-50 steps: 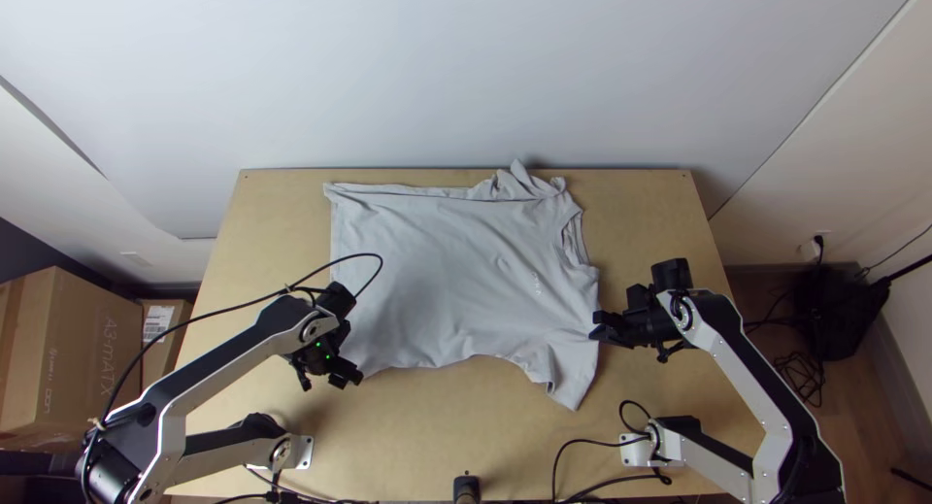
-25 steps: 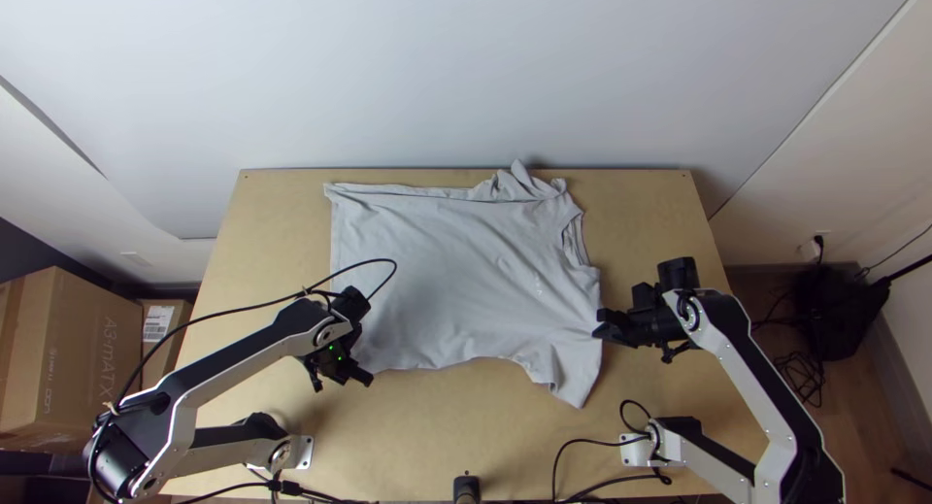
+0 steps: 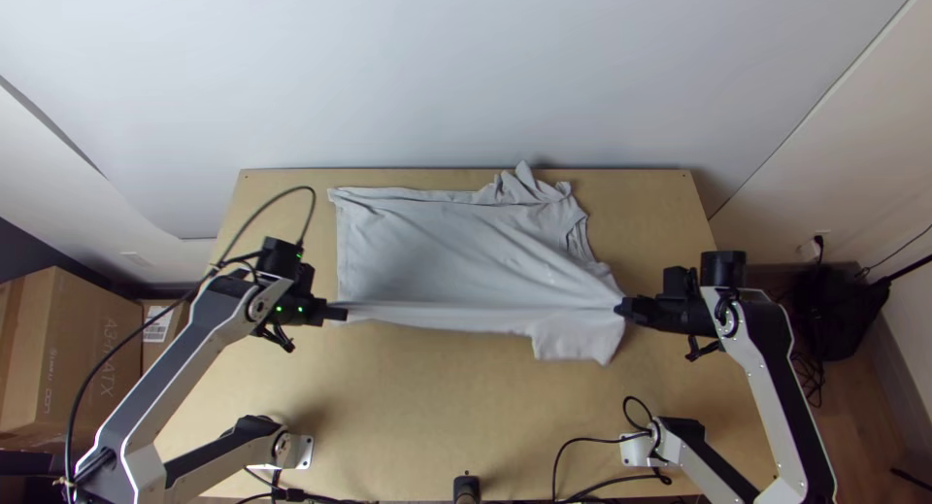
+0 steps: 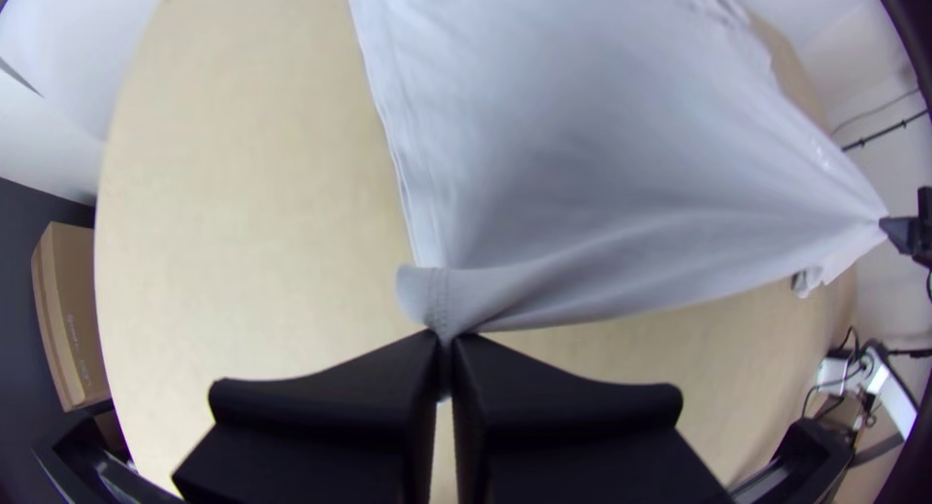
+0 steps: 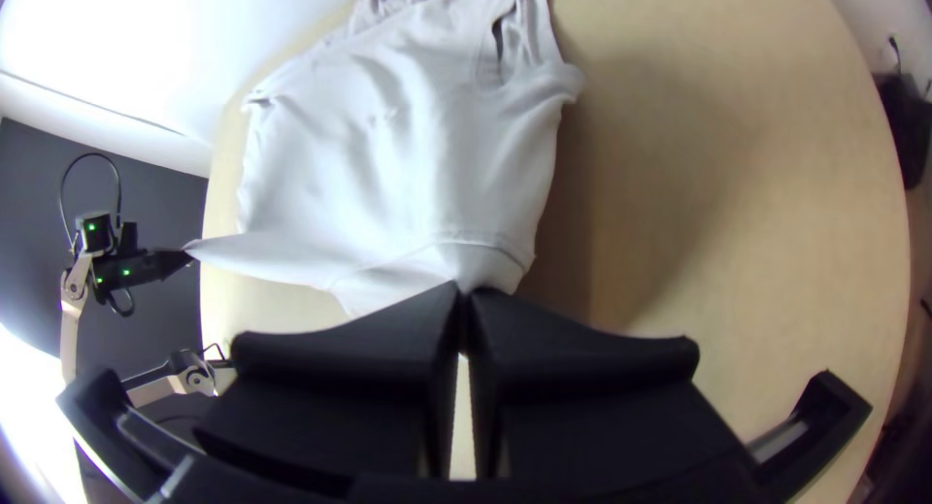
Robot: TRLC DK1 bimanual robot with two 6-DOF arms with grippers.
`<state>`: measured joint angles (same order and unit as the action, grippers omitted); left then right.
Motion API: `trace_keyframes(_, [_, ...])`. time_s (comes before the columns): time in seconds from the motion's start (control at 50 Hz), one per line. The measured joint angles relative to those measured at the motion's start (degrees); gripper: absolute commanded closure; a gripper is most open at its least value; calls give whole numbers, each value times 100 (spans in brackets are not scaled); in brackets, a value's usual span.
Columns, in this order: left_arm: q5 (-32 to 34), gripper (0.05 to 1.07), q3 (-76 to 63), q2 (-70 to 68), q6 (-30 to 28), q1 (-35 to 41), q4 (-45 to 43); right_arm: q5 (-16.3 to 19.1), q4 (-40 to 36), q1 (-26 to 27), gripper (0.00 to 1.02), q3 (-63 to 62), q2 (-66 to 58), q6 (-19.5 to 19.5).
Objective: Fold the t-shirt
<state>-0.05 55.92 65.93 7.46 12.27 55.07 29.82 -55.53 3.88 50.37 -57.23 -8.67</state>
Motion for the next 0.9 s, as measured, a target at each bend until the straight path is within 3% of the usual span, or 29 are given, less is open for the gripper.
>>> trace_keyframes(0.2, [-22, 104, 946, -144, 2, -341, -103, -144, 164, -155, 100, 1008, -103, -2])
trace_keyframes(0.5, [-173, 104, 2787, -52, 2, -772, -306, -813, 518, -411, 100, 3132, -1150, 66])
trace_keyframes(0.9, [-326, 104, 5283, 739, -107, -1137, -643, -1449, 498, -752, 100, 6900, -2782, 168])
